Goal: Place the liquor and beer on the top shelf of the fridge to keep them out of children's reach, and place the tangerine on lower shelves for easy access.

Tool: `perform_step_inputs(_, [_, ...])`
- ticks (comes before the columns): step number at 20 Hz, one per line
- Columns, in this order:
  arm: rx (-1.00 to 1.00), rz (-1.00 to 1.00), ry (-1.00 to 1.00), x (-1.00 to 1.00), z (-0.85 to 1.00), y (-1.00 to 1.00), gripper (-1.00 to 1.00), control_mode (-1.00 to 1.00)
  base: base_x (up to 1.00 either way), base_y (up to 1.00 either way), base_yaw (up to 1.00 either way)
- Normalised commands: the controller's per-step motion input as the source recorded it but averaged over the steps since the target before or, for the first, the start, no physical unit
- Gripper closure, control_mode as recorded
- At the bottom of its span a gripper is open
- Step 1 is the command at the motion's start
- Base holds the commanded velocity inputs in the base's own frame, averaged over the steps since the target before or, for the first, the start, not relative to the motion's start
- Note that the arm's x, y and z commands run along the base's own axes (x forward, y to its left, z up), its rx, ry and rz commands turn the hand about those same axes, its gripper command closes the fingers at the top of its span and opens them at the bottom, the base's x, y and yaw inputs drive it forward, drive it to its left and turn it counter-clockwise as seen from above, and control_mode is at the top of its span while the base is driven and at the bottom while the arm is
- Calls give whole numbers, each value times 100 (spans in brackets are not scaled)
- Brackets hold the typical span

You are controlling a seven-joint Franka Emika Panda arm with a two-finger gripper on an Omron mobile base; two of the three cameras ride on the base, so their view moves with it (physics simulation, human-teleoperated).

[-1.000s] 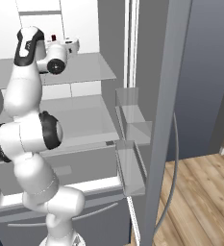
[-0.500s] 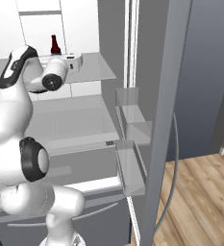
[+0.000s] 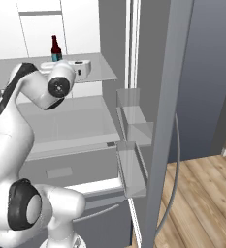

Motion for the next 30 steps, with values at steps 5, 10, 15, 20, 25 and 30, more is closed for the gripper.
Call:
perform_step_inputs(5, [-5,13,21,-97,24,-24,-100,-100,0,0,0])
perform_step_inputs(10, [-10,10,25,-100,-1,0,-100,-100,0,0,0])
perform_step_inputs(15, [-7,5,18,-100,-25,0,-100,-100,0,0,0])
perform_step_inputs(20, [-4,1,13,-78,-35,-4,-100,-100,0,0,0])
perform_step_inputs(25, [-9,0,13,-64,-45,0,-100,-100,0,0,0])
perform_step_inputs(30, [-4,-3,6,-47,-8,-7,-100,-100,0,0,0])
